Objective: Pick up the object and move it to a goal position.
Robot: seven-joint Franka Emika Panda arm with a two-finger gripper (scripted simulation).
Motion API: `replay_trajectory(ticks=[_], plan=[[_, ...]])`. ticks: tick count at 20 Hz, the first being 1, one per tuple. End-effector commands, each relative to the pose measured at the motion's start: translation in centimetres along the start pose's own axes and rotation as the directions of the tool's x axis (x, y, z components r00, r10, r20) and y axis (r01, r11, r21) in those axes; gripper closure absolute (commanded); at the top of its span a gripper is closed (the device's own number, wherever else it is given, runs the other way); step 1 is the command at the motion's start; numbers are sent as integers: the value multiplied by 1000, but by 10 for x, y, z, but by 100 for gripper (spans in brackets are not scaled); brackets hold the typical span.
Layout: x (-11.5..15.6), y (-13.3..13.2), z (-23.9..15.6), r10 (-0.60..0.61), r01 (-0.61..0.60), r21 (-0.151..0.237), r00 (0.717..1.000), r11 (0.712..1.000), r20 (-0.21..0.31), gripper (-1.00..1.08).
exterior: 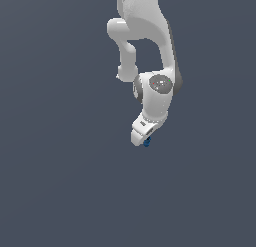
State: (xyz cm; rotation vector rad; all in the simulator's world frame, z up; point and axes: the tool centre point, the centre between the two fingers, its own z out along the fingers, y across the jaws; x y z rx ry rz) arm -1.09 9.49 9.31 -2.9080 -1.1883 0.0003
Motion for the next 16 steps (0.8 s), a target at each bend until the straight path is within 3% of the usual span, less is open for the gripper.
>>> replay_trajectory(ticks=[1, 16], plan=[[0, 0, 0, 0, 0, 0, 1000, 1000, 0, -92], [0, 0, 50, -6, 6, 0, 1000, 1000, 0, -92]])
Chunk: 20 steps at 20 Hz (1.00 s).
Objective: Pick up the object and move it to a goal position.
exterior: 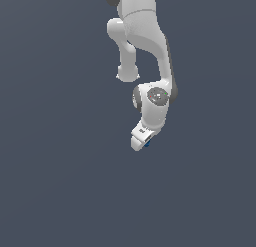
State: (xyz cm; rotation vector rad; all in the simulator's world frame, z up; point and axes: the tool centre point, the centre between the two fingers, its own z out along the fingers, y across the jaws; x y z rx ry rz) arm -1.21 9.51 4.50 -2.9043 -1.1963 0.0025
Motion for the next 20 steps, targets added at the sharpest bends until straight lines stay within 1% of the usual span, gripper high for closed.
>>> replay_trajectory(ticks=[1, 2, 14, 20], plan=[[1, 1, 2, 0, 0, -1, 1000, 1000, -1, -92], [1, 1, 2, 0, 0, -1, 1000, 1000, -1, 108], [1, 0, 1, 0, 0, -1, 1000, 1000, -1, 108], [5, -16, -12, 0, 0, -1, 1000, 1000, -1, 108]])
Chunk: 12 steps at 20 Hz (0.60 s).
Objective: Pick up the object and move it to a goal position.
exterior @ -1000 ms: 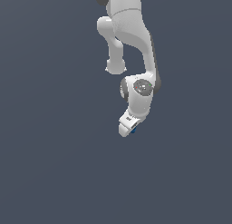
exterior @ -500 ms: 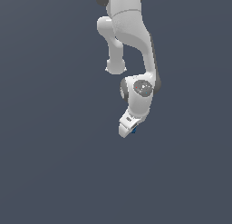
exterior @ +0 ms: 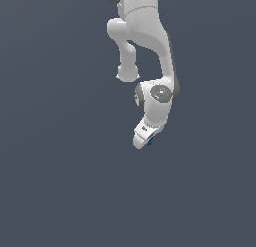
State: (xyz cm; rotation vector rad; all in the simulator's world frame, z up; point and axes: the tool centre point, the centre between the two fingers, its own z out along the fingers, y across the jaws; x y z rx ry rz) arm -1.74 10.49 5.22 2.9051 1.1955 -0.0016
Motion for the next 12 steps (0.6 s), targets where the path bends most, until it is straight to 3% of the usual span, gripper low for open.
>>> replay_trajectory(ticks=[1, 12], plan=[[3, -10, -8, -1, 1, -1, 1000, 1000, -1, 108], [25, -89, -76, -2, 2, -2, 1000, 1000, 0, 108]])
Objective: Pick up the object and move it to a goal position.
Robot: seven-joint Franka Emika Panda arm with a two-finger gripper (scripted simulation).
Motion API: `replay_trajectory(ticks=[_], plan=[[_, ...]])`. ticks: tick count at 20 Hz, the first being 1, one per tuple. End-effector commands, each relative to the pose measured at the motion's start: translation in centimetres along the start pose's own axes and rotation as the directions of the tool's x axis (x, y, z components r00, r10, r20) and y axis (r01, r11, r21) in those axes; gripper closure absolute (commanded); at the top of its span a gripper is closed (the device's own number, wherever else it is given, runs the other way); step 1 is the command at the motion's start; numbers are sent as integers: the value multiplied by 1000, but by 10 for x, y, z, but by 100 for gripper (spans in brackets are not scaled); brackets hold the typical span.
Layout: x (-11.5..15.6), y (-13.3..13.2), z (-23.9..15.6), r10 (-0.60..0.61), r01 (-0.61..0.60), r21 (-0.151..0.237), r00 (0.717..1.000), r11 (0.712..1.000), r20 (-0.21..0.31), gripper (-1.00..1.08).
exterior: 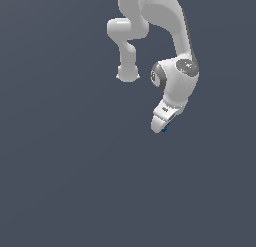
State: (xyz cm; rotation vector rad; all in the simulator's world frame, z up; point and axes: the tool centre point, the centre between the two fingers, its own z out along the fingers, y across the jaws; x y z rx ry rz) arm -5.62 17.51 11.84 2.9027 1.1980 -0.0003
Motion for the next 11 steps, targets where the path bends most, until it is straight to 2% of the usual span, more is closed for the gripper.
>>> replay_trajectory(ticks=[1, 6, 11], plan=[[5, -18, -16, 1, -1, 0, 1000, 1000, 0, 108], [13, -43, -38, 1, -1, 0, 1000, 1000, 0, 108], [17, -52, -46, 1, -1, 1, 1000, 1000, 0, 108]])
